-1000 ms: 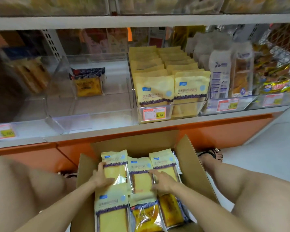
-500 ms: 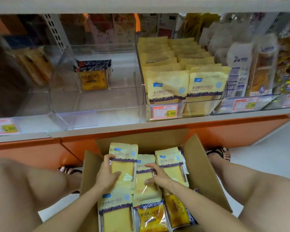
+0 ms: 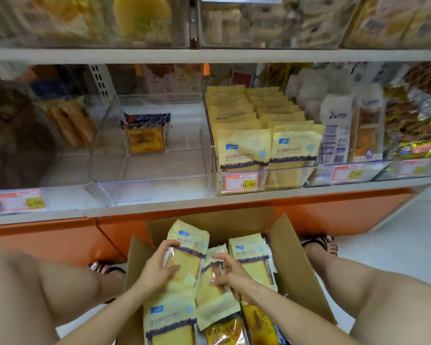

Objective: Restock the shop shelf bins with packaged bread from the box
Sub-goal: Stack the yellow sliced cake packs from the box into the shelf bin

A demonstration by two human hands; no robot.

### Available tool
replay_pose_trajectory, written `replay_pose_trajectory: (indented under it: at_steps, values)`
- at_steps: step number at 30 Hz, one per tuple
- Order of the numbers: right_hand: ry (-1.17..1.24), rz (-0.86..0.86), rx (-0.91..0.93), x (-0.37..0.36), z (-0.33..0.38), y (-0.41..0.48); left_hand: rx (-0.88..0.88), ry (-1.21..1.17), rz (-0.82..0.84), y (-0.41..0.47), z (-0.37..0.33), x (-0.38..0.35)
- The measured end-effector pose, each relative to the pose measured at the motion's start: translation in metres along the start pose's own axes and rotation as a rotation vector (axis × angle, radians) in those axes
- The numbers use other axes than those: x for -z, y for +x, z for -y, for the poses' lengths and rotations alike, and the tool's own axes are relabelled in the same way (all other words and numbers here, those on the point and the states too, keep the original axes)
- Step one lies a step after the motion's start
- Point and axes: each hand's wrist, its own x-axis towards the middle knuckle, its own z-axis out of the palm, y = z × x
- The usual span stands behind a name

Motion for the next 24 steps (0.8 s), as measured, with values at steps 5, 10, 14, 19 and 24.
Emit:
replay_pose_trajectory:
  at_steps: [5,10,14,19,24]
  values:
    - [-0.223,-0.079,0.123,0.002,0.038,-0.033,-0.161,0.138,-0.008,-0.018,-0.033,0.009]
    - [-0.15,-0.169,0.193,0.046,0.083,-0.085,-0.255,-0.005,-0.008,-0.039,-0.079,0.025]
    - [-0.007,-0.204,0.355,0.088,0.106,-0.137,-0.319,-0.172,-0.044,-0.054,-0.12,0.034]
    - [0.141,-0.224,0.517,0.117,0.123,-0.18,-0.378,-0.3,-0.084,-0.053,-0.185,0.038]
    - [0.179,-0.299,0.643,0.133,0.152,-0.195,-0.456,-0.354,-0.13,-0.015,-0.243,0.036]
